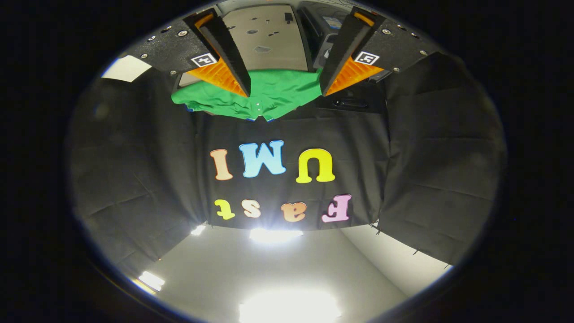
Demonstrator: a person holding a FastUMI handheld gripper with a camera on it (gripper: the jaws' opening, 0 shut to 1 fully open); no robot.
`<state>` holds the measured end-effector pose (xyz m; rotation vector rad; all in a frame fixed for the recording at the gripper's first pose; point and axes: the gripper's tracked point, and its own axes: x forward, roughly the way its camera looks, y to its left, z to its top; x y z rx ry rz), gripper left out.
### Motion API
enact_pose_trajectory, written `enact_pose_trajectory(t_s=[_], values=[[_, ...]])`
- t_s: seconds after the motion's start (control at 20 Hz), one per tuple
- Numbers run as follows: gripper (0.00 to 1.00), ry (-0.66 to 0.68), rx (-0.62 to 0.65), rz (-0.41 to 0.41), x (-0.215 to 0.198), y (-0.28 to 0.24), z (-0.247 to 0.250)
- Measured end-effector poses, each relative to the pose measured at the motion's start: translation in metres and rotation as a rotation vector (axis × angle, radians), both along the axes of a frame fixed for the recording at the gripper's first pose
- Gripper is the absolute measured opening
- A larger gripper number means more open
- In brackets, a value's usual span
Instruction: Put the clothes into the washing machine and then close the washing machine lid.
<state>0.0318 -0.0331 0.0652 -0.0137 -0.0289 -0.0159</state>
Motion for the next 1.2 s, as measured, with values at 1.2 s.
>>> enact_pose_trajectory(t_s=[1.2], values=[[0.95, 0.219, 0.005, 0.028, 0.205, -0.057, 0.021]])
